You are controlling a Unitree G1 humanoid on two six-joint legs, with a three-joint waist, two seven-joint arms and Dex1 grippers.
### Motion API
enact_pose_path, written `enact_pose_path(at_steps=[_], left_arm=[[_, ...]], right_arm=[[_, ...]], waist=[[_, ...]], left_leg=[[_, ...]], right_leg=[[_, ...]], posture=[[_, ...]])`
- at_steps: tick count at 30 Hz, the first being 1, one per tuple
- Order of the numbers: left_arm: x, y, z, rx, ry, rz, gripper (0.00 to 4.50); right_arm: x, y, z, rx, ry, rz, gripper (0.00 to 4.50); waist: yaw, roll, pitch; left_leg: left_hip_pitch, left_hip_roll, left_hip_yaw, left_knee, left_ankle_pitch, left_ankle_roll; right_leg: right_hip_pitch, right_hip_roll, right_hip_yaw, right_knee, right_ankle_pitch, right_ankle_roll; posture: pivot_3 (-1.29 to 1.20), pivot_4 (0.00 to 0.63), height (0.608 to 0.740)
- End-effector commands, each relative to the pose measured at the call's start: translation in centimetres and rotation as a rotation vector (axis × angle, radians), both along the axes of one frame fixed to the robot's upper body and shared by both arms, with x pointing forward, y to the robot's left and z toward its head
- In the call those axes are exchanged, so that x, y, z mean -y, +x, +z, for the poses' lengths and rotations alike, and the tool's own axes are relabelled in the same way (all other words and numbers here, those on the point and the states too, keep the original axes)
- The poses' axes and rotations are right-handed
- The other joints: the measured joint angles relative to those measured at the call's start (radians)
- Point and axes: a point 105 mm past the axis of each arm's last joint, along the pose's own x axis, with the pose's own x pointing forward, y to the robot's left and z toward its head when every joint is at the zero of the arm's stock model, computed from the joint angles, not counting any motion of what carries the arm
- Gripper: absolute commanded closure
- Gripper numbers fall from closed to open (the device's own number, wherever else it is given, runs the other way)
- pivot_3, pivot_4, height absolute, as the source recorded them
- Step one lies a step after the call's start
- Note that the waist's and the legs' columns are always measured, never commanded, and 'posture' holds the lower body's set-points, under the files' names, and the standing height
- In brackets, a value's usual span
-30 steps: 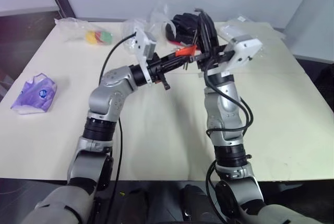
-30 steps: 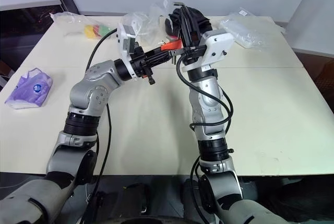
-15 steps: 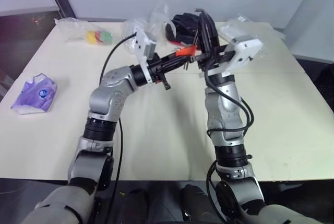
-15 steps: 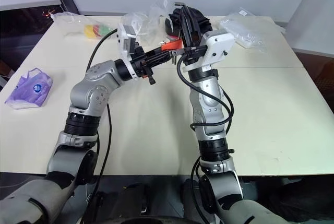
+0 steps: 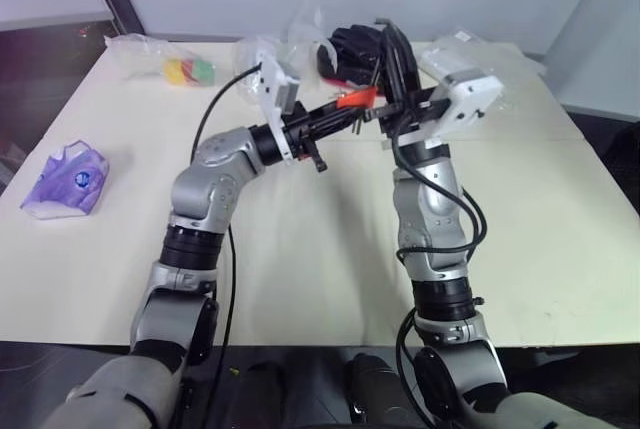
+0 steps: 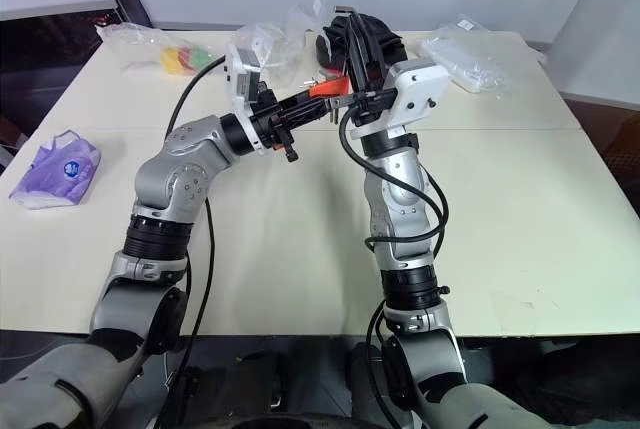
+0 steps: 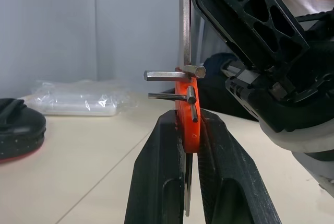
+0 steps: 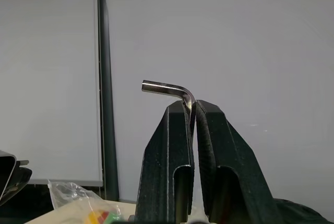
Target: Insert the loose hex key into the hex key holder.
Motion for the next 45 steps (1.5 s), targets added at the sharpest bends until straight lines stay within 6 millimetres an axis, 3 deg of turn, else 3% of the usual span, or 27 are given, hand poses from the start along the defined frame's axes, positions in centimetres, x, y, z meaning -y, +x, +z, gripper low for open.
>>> enact_pose_path(at_steps=[1, 24, 28, 33, 34, 40, 45], left_arm=[[-0.1, -0.6, 2.6, 0.076, -0.056, -0.016, 4.5], [0.3, -0.9, 2.4, 0.094, -0.034, -0.027, 4.5], [0.3, -0.8, 2.4, 0.093, -0.036, -0.026, 4.5], [0.3, -0.8, 2.3, 0.085, -0.041, -0.024, 4.5], [0.3, -0.8, 2.3, 0.081, -0.043, -0.025, 4.5], [0.5, -0.6, 1.8, 0.029, -0.069, -0.033, 4.5], [0.9, -0.3, -0.5, -0.161, -0.089, -0.048, 4.5]], right_arm=[[-0.1, -1.0, 0.9, 0.059, -0.006, 0.001, 4.47], [-0.8, -1.1, 0.3, 0.045, -0.071, 0.01, 4.47], [-0.7, -1.2, 0.3, 0.039, -0.061, 0.019, 3.01], [-0.5, -1.5, 0.0, 0.039, -0.081, 0.013, 0.28], [-0.3, -1.8, -0.1, 0.04, -0.088, 0.009, 0.04], [1.7, -4.1, -1.0, 0.028, -0.119, -0.029, 0.04], [4.4, -5.5, -2.0, -0.024, -0.151, -0.118, 0.04]], waist=[[0.0, 0.0, 0.0], [0.0, 0.0, 0.0], [0.0, 0.0, 0.0], [0.001, 0.0, 0.0], [0.001, 0.0, 0.0], [0.003, 0.0, 0.0], [0.002, 0.0, 0.0]], left_leg=[[0.0, 0.0, 0.0, 0.0, 0.0, 0.0], [0.0, 0.0, 0.0, 0.0, 0.0, 0.0], [0.0, 0.0, 0.0, 0.0, 0.0, 0.0], [0.0, 0.0, 0.0, 0.0, 0.0, 0.0], [0.0, 0.0, 0.0, 0.0, 0.0, 0.0], [-0.001, 0.0, 0.0, -0.001, 0.0, 0.0], [-0.001, 0.0, 0.0, -0.001, 0.0, 0.0]], right_leg=[[0.0, 0.0, 0.0, 0.0, 0.0, 0.0], [0.0, 0.0, 0.0, 0.0, 0.0, 0.0], [0.0, 0.0, 0.0, 0.0, 0.0, 0.0], [0.0, 0.0, 0.0, 0.0, 0.0, 0.0], [0.0, 0.0, 0.0, 0.0, 0.0, 0.0], [0.0, 0.0, 0.0, -0.004, 0.0, 0.0], [0.001, 0.001, 0.0, -0.004, 0.0, 0.0]], posture=[[0.0, 0.15, 0.74], [0.0, 0.15, 0.74], [0.0, 0.15, 0.74], [0.0, 0.15, 0.74], [0.0, 0.15, 0.74], [0.0, 0.15, 0.74], [0.0, 0.15, 0.74]])
